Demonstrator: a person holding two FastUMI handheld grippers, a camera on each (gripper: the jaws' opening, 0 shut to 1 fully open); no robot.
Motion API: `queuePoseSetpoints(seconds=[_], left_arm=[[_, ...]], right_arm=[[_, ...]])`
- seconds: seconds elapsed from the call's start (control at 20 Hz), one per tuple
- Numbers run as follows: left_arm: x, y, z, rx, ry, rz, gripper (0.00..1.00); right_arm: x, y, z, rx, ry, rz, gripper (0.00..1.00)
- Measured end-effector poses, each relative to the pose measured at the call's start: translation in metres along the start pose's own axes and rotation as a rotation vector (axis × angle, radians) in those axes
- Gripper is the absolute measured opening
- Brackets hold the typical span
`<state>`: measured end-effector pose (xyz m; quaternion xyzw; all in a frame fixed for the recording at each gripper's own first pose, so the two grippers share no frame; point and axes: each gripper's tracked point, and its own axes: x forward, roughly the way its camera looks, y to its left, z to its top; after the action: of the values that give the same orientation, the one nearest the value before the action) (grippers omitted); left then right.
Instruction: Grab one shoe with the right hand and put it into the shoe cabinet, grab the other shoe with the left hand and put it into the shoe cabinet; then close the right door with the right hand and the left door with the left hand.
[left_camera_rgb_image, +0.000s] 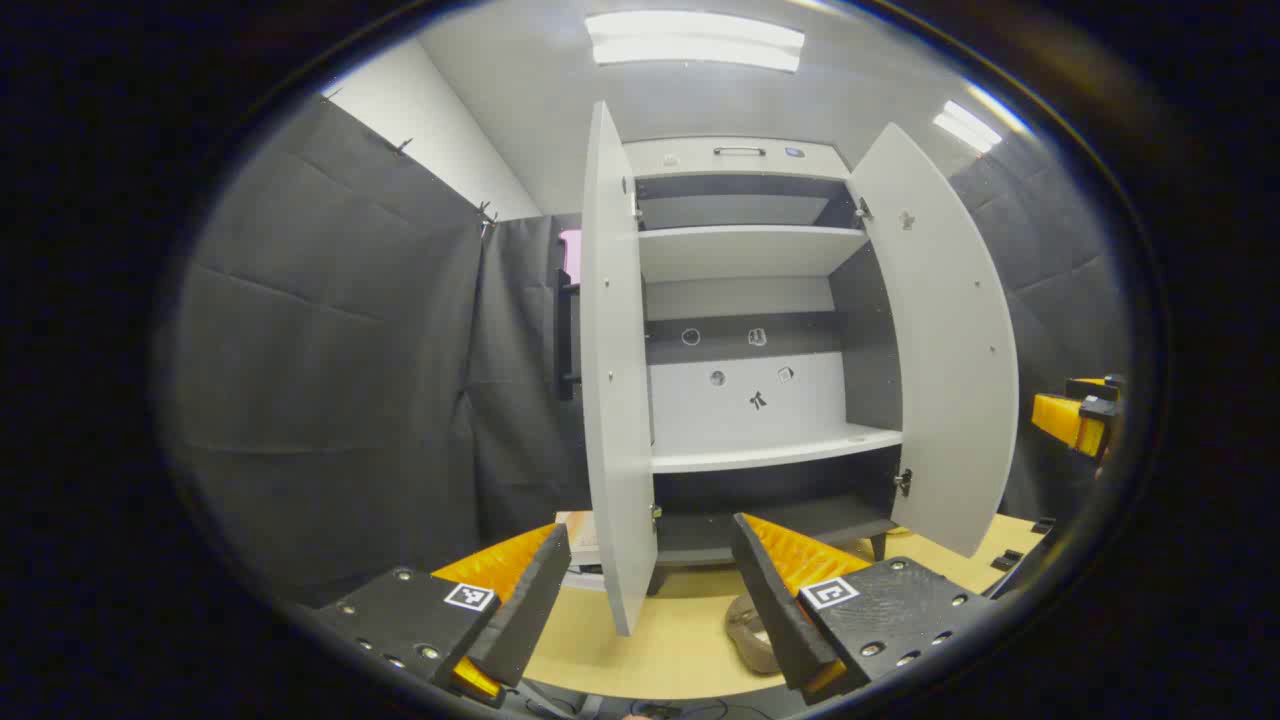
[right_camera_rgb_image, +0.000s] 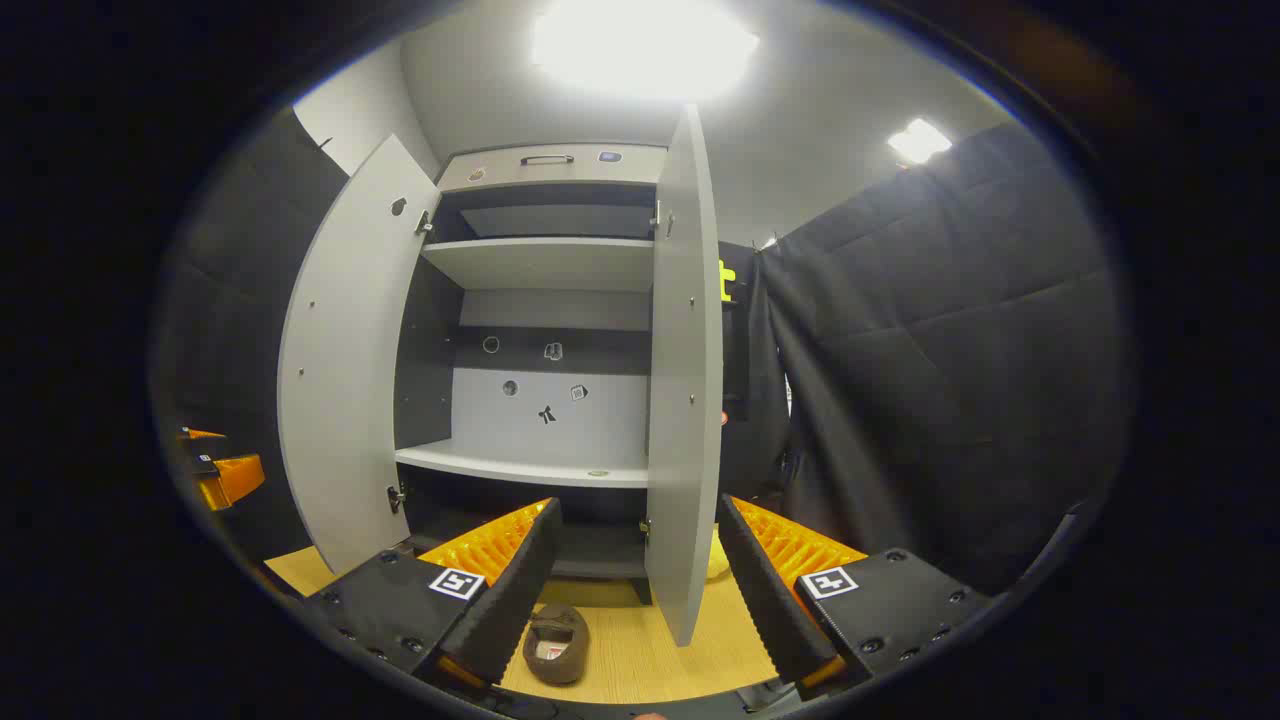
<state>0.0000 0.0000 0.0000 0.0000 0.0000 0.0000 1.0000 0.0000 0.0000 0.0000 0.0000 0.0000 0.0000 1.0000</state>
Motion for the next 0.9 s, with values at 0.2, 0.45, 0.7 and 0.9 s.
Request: queuePoseSetpoints(seconds=[0.2, 0.45, 0.7, 0.9], left_arm=[[-0.003, -0.002, 0.002, 0.014, -0.007, -0.002, 1.00], [-0.002, -0.005, 0.005, 0.008, -0.017, 0.001, 1.00], [-0.001, -0.006, 0.008, 0.021, -0.025, 0.013, 0.94], [0.004, -0.010, 0.010, 0.033, -0.028, 0.026, 1.00]], right_arm=[[-0.004, -0.010, -0.001, 0.004, 0.003, -0.015, 0.99], [-0.003, -0.014, -0.001, 0.000, -0.001, -0.018, 0.99], [0.002, -0.019, -0.001, 0.003, -0.005, -0.012, 0.99], [0.007, -0.027, -0.004, -0.006, -0.007, -0.018, 0.96]])
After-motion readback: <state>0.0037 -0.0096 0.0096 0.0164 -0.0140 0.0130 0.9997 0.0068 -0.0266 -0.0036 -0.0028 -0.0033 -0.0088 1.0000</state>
